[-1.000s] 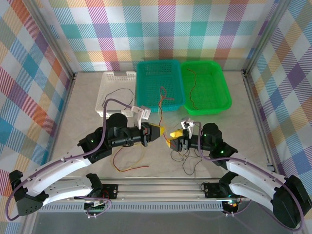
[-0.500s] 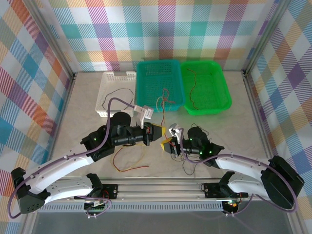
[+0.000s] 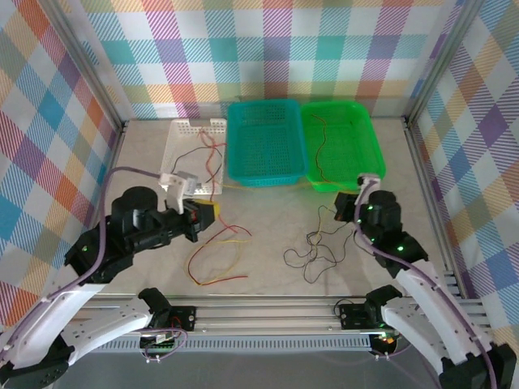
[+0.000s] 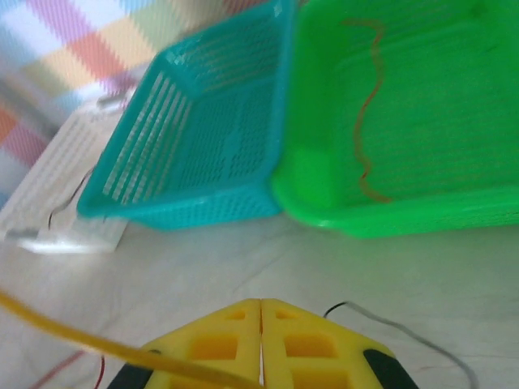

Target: Untangle the cables

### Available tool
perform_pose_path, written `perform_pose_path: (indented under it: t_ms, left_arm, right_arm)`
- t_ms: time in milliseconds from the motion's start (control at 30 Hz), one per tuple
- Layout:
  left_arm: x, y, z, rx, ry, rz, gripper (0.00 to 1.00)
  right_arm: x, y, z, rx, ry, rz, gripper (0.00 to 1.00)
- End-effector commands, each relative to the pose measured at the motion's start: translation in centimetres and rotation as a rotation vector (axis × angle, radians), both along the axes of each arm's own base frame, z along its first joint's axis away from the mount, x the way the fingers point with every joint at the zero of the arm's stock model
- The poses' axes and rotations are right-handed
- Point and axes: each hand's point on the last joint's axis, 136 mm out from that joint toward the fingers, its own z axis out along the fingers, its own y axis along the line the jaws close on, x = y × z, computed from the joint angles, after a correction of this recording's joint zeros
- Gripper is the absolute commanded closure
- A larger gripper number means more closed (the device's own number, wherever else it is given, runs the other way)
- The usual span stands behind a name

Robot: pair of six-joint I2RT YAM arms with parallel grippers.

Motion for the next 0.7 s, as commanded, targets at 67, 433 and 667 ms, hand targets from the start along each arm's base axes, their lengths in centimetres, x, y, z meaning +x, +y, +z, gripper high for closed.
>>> perform_pose_path:
  t_ms: [67, 433, 667]
  left_arm:
    - [-0.5, 4.4, -3.0, 0.195, 0.002, 0.101, 1.00]
    - [0.3, 7.1, -7.4, 0.295, 0.021, 0.233, 1.00]
    - [0.8, 7.8, -9.5, 0.325, 0.034, 0.280, 1.00]
  right_arm:
    - [-0.7, -1.2, 4.1, -0.021, 0.064, -0.018, 1.00]
    - [0.3, 1.0, 21.5, 0.047, -0.154, 0.091, 1.00]
    - [-0.7, 1.9, 30.1, 0.112, -0.274, 0.155, 1.00]
